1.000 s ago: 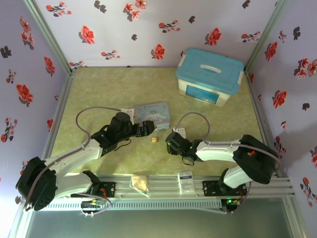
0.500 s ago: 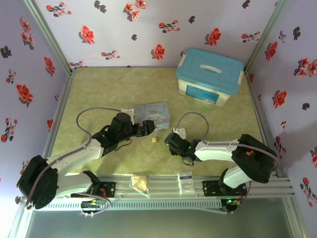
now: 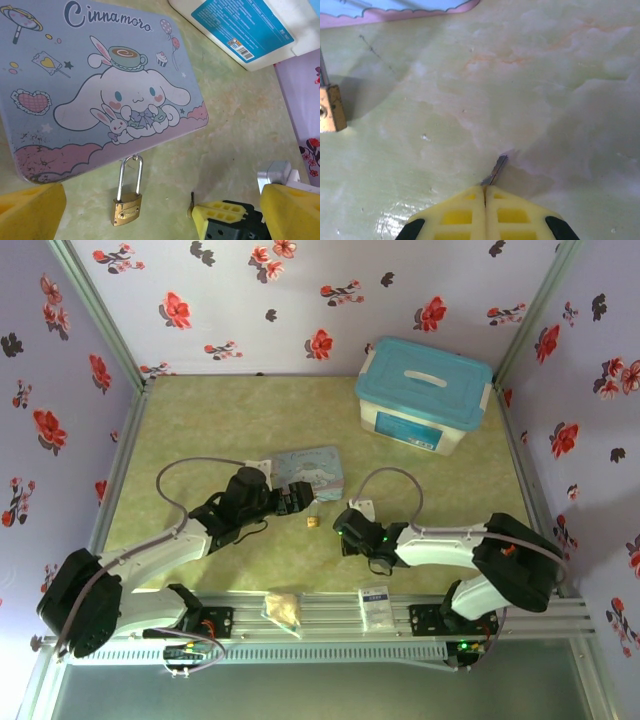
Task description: Unlock the padlock with the key
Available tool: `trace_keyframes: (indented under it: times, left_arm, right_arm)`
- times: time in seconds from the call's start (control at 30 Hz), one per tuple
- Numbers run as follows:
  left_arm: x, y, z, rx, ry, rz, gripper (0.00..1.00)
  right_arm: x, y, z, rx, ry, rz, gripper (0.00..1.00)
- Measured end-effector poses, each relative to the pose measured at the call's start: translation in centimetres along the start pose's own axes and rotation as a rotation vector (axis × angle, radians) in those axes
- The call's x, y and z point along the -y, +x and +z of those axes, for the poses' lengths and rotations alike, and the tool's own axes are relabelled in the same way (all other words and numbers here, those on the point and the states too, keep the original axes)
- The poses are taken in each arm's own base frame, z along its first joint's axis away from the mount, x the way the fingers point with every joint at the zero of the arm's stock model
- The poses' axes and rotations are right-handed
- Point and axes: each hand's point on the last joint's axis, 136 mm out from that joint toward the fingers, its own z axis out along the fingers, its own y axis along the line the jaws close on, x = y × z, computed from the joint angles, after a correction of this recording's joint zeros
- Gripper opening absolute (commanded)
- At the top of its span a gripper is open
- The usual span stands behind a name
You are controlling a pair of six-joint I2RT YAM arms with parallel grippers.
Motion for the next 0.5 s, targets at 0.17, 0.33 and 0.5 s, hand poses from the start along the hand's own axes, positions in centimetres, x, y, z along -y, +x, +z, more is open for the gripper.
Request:
trace_keyframes:
  times: [0.17, 0.33, 0.5]
  left_arm:
    - [0.3, 0.6, 0.3, -0.018, 0.007, 0.008, 1.0]
    - [1.0, 1.5, 0.5, -0.053, 0.036, 0.029, 0.99]
    - [1.9, 2.0, 0.8, -0.088, 0.07, 0.044, 0.96]
  right_arm:
    - [0.7, 0.5, -0.5, -0.021, -0.034, -0.017, 0.0]
    - [1.5, 0.3, -1.7, -0.015, -0.064, -0.039, 0.0]
    - [1.0, -1.1, -3.7, 0.05, -0.125, -0.083, 0.0]
